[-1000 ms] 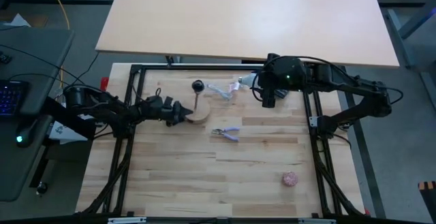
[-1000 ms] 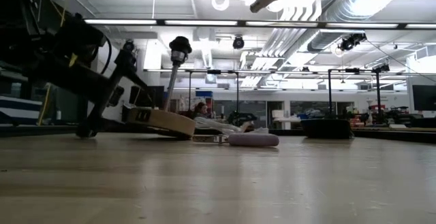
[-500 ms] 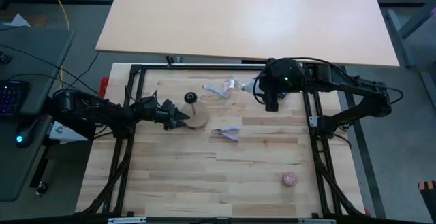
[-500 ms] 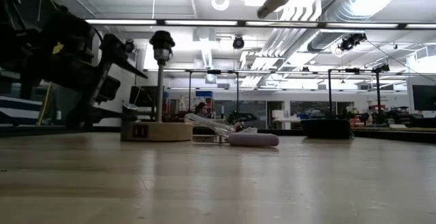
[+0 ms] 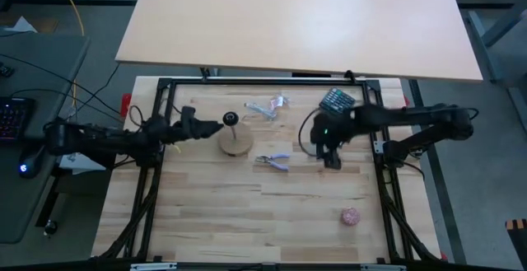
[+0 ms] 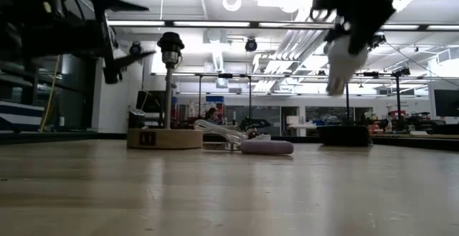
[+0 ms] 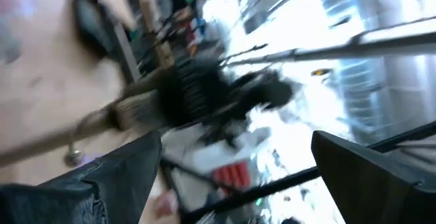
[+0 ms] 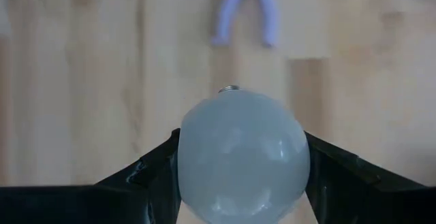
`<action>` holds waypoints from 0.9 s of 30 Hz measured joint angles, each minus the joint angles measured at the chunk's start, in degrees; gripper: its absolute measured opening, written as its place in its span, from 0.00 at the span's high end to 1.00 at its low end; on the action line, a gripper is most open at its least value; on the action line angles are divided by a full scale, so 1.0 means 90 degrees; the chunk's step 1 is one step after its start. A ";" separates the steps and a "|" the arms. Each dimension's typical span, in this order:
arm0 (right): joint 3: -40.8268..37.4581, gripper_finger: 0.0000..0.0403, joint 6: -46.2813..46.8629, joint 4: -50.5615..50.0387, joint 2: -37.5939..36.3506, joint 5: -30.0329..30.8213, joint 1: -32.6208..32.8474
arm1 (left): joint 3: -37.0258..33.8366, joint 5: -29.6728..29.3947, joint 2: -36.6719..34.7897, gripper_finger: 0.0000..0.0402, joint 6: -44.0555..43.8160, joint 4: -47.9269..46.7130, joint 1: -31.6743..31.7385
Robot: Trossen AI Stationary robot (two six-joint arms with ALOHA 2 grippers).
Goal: Screw lightbulb
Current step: Remove the light bulb from the lamp socket
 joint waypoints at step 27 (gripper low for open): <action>-0.3756 0.29 0.2457 0.7084 -0.0122 0.1779 0.0136 | 0.0694 -0.1878 -0.1631 0.08 0.0601 -0.0935 -0.0194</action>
